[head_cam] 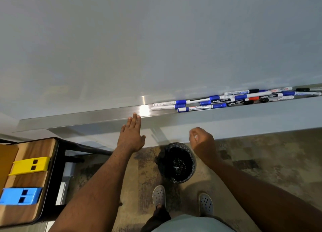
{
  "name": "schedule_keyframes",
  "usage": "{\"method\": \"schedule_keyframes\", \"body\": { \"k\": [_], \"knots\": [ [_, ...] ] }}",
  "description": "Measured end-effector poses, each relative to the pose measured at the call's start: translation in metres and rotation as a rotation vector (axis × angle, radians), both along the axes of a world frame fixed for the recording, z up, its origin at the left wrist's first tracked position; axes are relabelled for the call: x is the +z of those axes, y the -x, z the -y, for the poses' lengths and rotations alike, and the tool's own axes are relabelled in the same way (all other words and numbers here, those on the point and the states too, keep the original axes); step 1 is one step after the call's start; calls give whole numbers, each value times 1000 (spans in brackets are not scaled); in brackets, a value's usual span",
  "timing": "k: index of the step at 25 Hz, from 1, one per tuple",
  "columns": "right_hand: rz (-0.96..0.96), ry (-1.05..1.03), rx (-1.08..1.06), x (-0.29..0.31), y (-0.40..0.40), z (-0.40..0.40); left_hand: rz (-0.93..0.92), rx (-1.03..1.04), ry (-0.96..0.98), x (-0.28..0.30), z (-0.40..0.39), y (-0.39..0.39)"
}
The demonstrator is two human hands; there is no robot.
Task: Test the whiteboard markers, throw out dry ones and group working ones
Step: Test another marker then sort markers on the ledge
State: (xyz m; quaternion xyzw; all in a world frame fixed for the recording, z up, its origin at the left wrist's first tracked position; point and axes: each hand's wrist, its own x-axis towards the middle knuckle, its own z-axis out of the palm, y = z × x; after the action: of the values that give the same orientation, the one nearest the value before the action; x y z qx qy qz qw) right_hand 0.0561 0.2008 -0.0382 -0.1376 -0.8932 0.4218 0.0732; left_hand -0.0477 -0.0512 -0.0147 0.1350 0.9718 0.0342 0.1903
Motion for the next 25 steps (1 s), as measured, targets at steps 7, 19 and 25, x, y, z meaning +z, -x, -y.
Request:
{"method": "schedule_keyframes", "body": {
  "k": [7, 19, 25],
  "knots": [
    [-182, -711, 333, 44, 106, 30, 0, 11, -17, -1, 0, 0],
    [88, -936, 527, 58, 144, 57, -44, 46, -38, -6, -2, -2],
    [-6, -830, 609, 51, 153, 81, -58, 55, -16, -11, -3, -1]
  ]
}}
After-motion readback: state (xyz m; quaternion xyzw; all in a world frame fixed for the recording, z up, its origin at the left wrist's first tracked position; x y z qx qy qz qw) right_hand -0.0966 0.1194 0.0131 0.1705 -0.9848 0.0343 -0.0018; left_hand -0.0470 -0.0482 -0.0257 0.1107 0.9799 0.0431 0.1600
